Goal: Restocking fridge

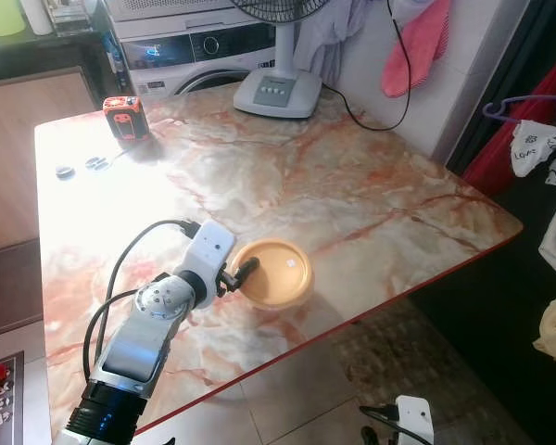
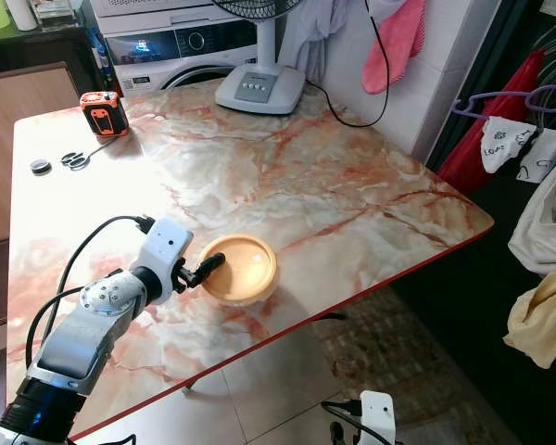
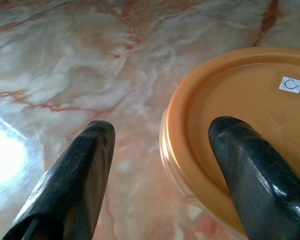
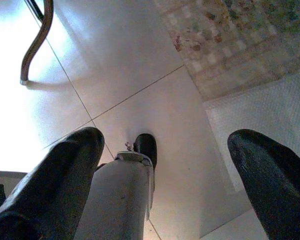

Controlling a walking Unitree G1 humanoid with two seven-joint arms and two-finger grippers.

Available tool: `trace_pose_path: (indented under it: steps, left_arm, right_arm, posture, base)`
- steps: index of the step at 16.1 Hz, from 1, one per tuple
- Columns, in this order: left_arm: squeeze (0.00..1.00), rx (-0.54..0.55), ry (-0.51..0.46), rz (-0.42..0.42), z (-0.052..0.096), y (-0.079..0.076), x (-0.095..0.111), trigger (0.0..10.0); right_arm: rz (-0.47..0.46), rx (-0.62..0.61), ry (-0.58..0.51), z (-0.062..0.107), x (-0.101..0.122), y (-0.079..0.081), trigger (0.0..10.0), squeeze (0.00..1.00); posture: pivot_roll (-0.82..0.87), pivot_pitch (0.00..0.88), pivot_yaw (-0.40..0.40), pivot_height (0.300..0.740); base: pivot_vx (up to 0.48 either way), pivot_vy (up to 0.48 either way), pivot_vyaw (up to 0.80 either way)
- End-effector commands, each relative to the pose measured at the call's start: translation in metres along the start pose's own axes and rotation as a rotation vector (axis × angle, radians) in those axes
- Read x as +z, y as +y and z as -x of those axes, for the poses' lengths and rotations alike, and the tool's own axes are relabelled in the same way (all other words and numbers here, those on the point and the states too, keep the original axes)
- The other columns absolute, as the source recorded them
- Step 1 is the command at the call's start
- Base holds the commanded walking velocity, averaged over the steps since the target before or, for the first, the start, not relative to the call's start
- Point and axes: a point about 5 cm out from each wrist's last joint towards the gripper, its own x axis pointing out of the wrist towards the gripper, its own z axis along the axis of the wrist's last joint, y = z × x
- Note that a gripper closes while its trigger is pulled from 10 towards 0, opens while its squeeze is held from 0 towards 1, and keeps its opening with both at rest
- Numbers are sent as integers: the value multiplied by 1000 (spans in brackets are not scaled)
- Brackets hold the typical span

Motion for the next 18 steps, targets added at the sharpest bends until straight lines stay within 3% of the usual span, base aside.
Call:
trace_pose_path:
  steps: [1,11,13,15,17,18]
  left_arm:
    - [0,-52,29,0,0,-8,-3,10000]
    - [0,-143,7,-64,9,-13,23,10000]
    - [0,-66,-80,-28,9,-4,38,10000]
    - [0,35,-207,108,9,8,49,10000]
    - [0,114,-256,429,7,19,37,10000]
    - [0,146,-252,545,7,23,25,10000]
  right_arm:
    - [-1,0,15,0,-3,0,10000,0]
    - [0,2,16,0,-3,0,10000,0]
    - [-1,2,14,0,-3,0,10000,0]
    - [0,3,14,0,-3,0,10000,0]
    - [0,3,14,0,-3,0,10000,0]
    - [0,3,14,0,-3,0,10000,0]
  posture:
    - [-104,28,-27,740]
    - [-98,29,-28,740]
    - [-99,30,-28,740]
    - [-98,28,-29,740]
    - [-100,29,-29,740]
    - [-103,30,-32,740]
  base:
    - [0,0,0]
    - [0,0,0]
    - [0,0,0]
    - [0,0,0]
    - [0,0,0]
    - [0,0,0]
